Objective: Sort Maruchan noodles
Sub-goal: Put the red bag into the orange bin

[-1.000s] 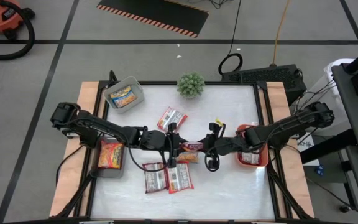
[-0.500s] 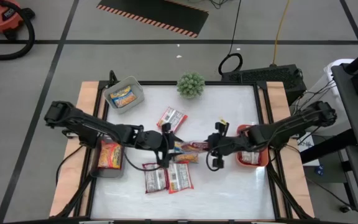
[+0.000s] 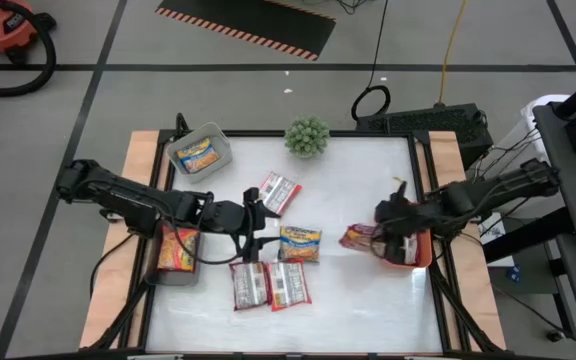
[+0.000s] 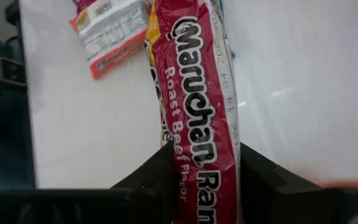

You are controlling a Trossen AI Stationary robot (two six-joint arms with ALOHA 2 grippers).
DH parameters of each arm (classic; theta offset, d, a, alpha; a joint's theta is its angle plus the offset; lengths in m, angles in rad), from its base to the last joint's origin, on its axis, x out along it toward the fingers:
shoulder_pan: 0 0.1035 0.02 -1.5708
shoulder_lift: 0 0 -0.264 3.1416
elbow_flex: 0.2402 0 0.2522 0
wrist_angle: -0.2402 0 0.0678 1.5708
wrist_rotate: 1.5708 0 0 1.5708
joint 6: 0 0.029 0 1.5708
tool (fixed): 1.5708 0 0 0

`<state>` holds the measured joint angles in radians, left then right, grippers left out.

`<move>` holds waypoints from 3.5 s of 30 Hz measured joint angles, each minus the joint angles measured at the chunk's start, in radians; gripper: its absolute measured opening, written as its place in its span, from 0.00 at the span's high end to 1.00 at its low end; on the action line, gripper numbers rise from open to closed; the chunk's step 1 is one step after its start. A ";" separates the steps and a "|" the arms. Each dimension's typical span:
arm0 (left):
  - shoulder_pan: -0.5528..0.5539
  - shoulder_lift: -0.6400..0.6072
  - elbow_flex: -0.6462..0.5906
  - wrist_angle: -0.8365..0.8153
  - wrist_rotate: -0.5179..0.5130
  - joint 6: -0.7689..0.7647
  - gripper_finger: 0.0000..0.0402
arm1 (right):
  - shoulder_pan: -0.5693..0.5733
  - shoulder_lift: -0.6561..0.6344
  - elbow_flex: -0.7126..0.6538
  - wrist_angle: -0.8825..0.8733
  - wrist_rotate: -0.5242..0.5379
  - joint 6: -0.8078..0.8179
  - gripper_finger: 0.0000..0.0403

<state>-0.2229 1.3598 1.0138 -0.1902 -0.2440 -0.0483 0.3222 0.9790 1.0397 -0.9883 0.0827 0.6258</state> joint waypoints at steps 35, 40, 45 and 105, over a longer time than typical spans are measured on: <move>0.001 0.015 0.000 -0.024 0.000 -0.010 0.32 | -0.001 -0.197 -0.264 -0.248 -0.217 0.227 0.72; 0.001 0.015 0.000 -0.024 0.000 -0.010 0.33 | -0.001 -0.198 -0.290 -0.258 -0.208 0.242 0.72; 0.001 0.015 0.000 -0.024 0.000 -0.010 0.33 | -0.001 -0.198 -0.291 -0.262 -0.168 0.220 0.72; -0.001 0.015 0.000 -0.024 0.000 -0.015 0.33 | -0.002 0.174 -0.253 -0.403 0.115 0.388 0.99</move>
<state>-0.2241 1.3746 1.0138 -0.2143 -0.2440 -0.0629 0.3206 1.1534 0.7866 -1.3909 0.1980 1.0141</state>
